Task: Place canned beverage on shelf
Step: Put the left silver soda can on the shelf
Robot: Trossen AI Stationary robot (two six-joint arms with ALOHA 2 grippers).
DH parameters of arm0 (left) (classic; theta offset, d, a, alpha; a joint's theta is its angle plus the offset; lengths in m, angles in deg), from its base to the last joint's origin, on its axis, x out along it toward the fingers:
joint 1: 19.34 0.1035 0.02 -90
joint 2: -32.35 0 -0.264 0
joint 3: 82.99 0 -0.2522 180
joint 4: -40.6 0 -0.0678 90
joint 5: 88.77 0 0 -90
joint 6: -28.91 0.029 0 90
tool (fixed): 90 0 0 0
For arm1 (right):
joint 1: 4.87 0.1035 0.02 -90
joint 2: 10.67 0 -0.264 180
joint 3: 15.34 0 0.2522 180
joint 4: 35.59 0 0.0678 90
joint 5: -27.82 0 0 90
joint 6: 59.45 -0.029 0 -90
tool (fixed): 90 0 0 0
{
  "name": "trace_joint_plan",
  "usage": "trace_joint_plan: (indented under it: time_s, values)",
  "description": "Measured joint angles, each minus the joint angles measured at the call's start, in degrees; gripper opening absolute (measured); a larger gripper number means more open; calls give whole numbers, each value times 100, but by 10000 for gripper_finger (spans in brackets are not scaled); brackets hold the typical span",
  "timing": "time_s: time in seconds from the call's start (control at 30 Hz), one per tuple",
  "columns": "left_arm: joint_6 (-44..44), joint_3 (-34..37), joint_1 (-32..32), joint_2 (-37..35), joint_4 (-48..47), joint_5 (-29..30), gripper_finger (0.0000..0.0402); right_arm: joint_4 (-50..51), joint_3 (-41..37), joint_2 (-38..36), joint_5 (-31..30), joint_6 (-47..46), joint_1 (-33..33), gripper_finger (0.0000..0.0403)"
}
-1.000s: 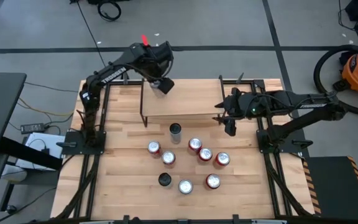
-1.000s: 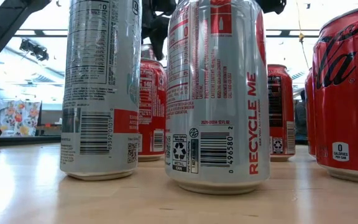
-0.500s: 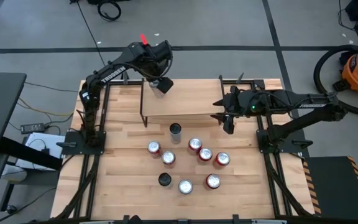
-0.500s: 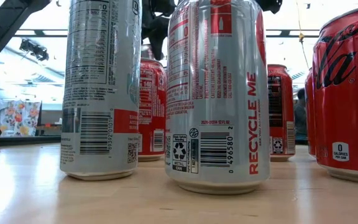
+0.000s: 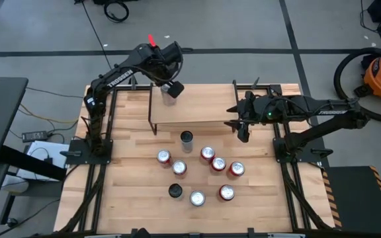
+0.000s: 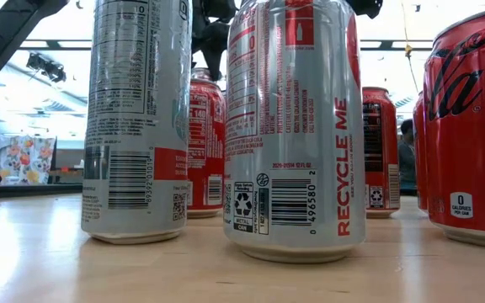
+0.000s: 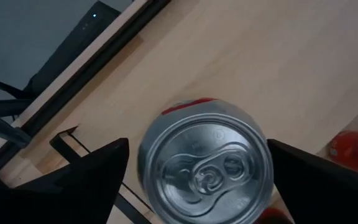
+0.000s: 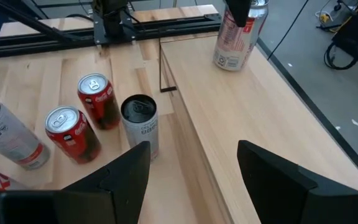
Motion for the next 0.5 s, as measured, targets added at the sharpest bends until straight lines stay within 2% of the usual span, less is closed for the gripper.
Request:
trace_joint_plan:
  time_s: [0.17,0.5]
  values:
    - [230,0,-101,-44,-17,488,385,1,0,0,7,-86,0,251]
    - [274,0,11,-80,-121,568,384,1,0,0,28,-137,0,251]
